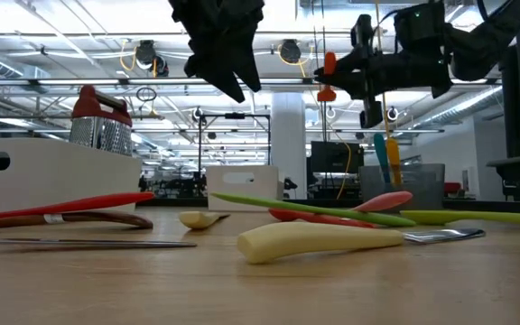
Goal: Pick & Place Kitchen Items
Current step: Put the orange spatula into the black bin
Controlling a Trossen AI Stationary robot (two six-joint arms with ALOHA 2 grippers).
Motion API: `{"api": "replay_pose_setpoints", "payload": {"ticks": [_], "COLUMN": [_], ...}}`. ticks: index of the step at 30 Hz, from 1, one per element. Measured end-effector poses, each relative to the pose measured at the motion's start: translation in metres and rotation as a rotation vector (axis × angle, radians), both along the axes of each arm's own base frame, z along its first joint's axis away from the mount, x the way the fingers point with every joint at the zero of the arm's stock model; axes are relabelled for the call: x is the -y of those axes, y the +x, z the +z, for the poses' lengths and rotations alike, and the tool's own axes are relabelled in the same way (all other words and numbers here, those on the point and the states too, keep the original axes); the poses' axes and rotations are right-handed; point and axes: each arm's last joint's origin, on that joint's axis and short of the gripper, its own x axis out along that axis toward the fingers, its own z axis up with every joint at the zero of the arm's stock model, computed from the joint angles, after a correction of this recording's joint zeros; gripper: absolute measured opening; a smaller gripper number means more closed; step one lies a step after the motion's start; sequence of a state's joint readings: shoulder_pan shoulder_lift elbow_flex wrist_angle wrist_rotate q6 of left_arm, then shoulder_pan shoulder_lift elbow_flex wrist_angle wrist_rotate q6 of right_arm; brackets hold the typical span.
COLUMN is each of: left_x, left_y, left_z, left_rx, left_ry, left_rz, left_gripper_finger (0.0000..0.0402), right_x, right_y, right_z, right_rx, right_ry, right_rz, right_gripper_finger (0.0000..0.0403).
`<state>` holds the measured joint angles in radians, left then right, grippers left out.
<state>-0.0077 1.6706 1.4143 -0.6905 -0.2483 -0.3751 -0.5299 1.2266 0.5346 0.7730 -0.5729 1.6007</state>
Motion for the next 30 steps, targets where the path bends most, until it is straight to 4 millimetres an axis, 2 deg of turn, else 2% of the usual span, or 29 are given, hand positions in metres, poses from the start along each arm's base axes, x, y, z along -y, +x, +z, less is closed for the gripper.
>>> {"api": "replay_pose_setpoints", "payload": {"ticks": [8, 15, 20, 30], "left_x": [-0.024, -0.042, -0.052, -0.058], "left_y": [-0.013, -0.017, -0.019, -0.02], "left_z": [0.011, 0.02, 0.017, 0.017], "left_rx": [-0.012, 0.015, 0.001, 0.003], "left_ry": [0.064, 0.089, 0.068, 0.056], "left_rz": [-0.048, -0.102, -0.113, -0.132], "left_gripper_finger": [0.0248, 0.0248, 0.0248, 0.0248], "right_x": [0.001, -0.006, -0.008, -0.003], "right_y": [-0.044, -0.08, -0.093, -0.103], "right_z": [-0.009, -0.039, -0.053, -0.059], "right_rx": [0.03, 0.025, 0.031, 0.001], "right_ry": [0.156, 0.32, 0.409, 0.513], "right_rz": [-0.107, -0.231, -0.309, -0.293], "right_gripper_finger": [0.0017, 0.0017, 0.0017, 0.0022]}}
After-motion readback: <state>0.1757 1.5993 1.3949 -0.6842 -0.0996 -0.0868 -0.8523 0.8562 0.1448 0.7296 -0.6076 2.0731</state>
